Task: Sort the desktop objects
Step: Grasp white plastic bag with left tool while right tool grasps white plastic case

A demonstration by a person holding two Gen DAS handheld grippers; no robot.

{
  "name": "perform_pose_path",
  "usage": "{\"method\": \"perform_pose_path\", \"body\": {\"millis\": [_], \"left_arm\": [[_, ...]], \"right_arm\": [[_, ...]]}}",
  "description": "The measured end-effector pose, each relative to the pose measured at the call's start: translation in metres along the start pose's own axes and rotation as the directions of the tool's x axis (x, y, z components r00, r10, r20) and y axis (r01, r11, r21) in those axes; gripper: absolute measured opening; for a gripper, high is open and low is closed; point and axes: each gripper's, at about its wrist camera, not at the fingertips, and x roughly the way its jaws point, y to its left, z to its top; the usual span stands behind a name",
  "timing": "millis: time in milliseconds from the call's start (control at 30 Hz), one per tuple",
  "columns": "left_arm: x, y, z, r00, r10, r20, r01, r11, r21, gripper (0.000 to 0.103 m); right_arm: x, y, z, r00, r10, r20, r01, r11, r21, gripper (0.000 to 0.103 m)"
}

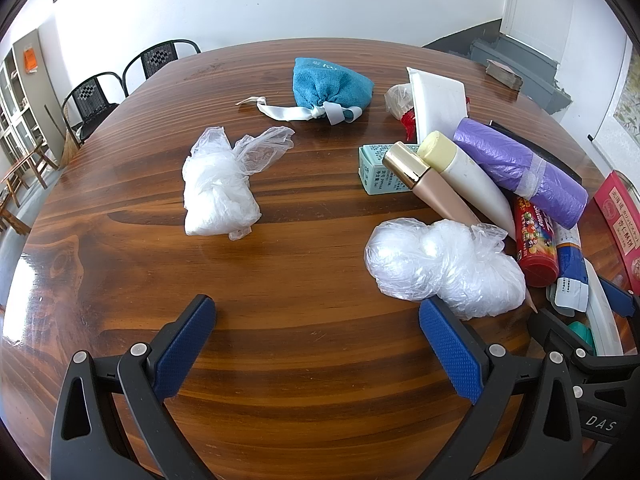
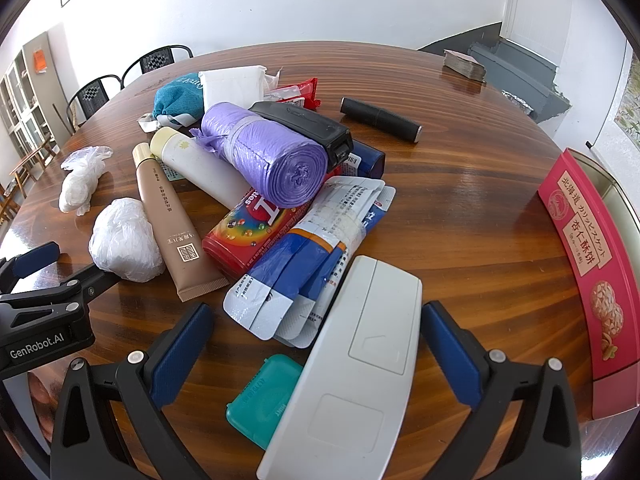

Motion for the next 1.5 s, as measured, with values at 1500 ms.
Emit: {"method": "perform_pose_path", "body": {"millis": [1500], "left_arm": [[0.038, 0.06, 0.063, 0.999, 0.001, 0.054, 0.005, 0.994, -0.106, 0.063]], "right_arm": [[-0.005, -0.013, -0.009, 0.993, 0.12, -0.012, -0.12, 0.979, -0.165, 0.103]]}}
